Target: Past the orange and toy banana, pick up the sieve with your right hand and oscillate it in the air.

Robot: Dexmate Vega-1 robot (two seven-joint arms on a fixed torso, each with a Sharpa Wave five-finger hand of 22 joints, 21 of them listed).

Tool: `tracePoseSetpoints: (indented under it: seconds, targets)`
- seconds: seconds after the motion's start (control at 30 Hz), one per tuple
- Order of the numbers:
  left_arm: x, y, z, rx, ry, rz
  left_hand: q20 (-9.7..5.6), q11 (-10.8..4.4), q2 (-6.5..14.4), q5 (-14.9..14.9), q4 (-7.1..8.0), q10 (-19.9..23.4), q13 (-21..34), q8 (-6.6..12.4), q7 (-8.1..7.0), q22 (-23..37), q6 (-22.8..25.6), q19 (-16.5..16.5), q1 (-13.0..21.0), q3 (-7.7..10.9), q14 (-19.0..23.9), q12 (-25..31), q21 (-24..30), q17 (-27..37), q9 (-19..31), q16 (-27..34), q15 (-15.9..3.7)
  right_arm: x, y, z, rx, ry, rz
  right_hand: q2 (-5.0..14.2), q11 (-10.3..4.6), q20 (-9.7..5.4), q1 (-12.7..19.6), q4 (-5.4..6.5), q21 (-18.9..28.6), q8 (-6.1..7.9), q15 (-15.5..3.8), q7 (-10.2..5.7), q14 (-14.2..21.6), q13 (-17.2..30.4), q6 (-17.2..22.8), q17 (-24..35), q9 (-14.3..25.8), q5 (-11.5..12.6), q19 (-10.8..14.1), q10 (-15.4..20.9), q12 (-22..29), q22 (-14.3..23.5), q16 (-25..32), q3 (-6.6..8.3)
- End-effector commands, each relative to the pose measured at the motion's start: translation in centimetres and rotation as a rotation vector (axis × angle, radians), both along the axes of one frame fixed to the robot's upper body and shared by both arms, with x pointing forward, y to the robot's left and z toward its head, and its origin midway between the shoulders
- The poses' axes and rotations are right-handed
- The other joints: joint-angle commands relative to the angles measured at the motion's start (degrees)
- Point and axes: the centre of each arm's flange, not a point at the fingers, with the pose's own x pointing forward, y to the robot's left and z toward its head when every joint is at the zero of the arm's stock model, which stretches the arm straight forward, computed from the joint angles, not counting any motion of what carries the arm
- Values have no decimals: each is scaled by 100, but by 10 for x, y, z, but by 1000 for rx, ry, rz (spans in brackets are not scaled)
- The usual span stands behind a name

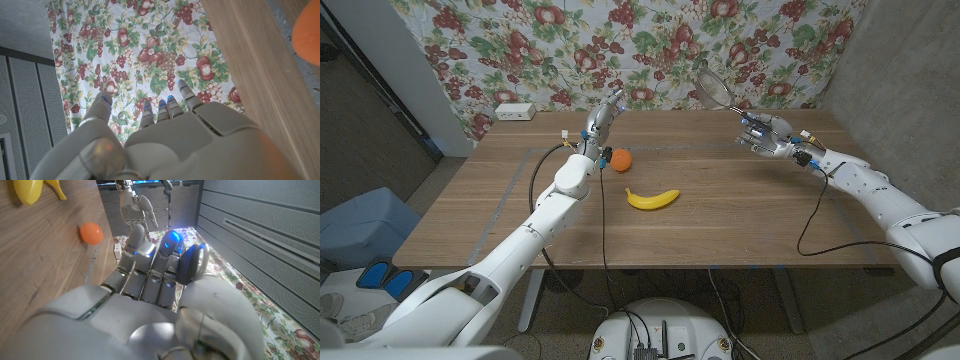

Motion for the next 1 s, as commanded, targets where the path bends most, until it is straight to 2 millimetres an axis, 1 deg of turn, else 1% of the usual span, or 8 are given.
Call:
tracePoseSetpoints:
  seconds: [0.03, 0.17, 0.33, 0.47, 0.53, 0.7, 0.77, 1.0]
  targets:
    - [0, -3, 1, 2, -2, -3, 8, -19, 6, -12, 4, -26, 14, 3, 47, 32, 4, 44, -49, 51, -40, -13, -16, 6, 4, 5, -16, 0, -2, -3, -68, 27, -76, 44, -244, -420, -27, 16, -39, 45, -494, 13, -31, -10, 21, 1, 23, 34, -36, -188, 12, 19, -10, -6]
    - [0, -3, 1, 3, -1, -3, 8, -14, 5, -12, 3, -32, 14, 3, 49, 32, 6, 46, -50, 54, -36, -16, -20, 6, 4, 6, -11, 0, 0, -3, -167, 66, -165, 46, -235, -420, -23, 11, -38, 37, -494, 36, -21, -11, 17, 1, 9, 36, -27, -184, 19, 18, -12, -4]
    - [-1, -4, 1, 5, -2, -1, 8, -23, 4, -12, 3, -37, 14, 2, 51, 32, 5, 48, -52, 58, -39, -18, -25, 6, 4, 6, -13, -1, 3, 1, -376, 124, -342, 54, -219, -400, -10, 0, -36, 36, -492, 65, -20, -7, 31, 0, -3, 37, -16, -180, 27, 18, -15, 6]
    - [-2, -4, 0, 5, -3, 0, 9, -13, 3, -12, 3, -37, 14, 2, 50, 32, 6, 50, -54, 62, -40, -18, -29, 6, 4, 5, -13, 1, 7, 3, -488, 173, -380, 58, -179, -390, 3, -11, -41, 36, -492, 76, -15, -18, 20, -2, 0, 36, -25, -180, 27, 17, -18, 14]
    - [-2, -4, 0, 3, -2, 1, 8, -24, 3, -12, 3, -35, 14, 1, 52, 32, 5, 50, -55, 63, -39, -17, -31, 5, 4, 5, -11, 2, 9, 3, -531, 217, -405, 61, -181, -386, 11, -18, -39, 30, -490, 95, -15, -50, 16, -3, -8, 35, -16, -169, 16, 17, -22, 19]
    - [-3, -4, 0, 2, -3, 0, 7, -20, 2, -12, 2, -37, 14, 2, 57, 33, 7, 54, -57, 69, -40, -18, -37, 5, 4, 5, -13, 5, 8, 1, -560, 262, -415, 71, -144, -382, 29, -31, -40, 42, -492, 143, -2, -64, 44, -4, -7, 34, -10, -157, 18, 16, -22, 32]
    - [-3, -4, -1, 1, -3, -1, 7, -11, 2, -12, 2, -35, 14, 2, 53, 33, 9, 54, -58, 70, -41, -17, -39, 5, 4, 4, -14, 6, 7, 0, -562, 271, -414, 74, -154, -383, 41, -40, -40, 46, -494, 152, 14, -58, 53, -4, -8, 33, -6, -148, 29, 15, -19, 40]
    - [-4, -4, -1, 1, -5, -2, 8, -10, 0, -13, 1, -36, 14, 2, 65, 33, 10, 57, -61, 77, -42, -17, -48, 5, 4, 4, -16, 3, 7, 0, -576, 274, -428, 77, -144, -378, 65, -59, -37, 48, -491, 173, 49, -67, 66, -4, -11, 26, 8, -114, 49, 15, -14, 53]
